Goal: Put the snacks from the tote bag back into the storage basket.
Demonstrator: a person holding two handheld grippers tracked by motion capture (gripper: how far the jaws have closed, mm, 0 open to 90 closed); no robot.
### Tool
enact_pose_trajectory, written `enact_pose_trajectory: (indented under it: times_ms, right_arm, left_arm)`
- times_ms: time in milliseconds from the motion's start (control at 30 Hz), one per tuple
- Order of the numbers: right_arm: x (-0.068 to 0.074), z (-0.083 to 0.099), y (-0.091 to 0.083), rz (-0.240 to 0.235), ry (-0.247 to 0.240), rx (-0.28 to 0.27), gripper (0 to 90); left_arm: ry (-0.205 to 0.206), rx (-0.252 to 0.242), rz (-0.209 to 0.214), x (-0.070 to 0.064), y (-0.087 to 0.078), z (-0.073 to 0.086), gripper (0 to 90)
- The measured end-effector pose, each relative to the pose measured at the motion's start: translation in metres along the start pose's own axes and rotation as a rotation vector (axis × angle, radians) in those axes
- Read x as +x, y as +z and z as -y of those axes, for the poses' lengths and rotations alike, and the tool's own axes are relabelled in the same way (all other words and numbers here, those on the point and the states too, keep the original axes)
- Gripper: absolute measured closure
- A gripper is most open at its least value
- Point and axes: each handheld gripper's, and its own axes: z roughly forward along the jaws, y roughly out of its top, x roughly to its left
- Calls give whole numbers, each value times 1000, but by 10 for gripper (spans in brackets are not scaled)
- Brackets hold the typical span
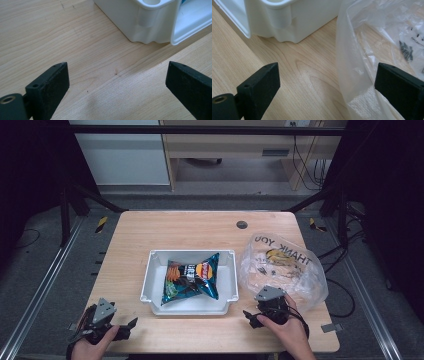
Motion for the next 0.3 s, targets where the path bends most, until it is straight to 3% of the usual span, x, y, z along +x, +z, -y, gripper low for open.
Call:
enact_pose_trajectory:
  times_ms: [300]
  right_arm:
    - [3,1,1,15,-25,5,74]
  left_arm:
    - [9,1,3,-1,1,-1,46]
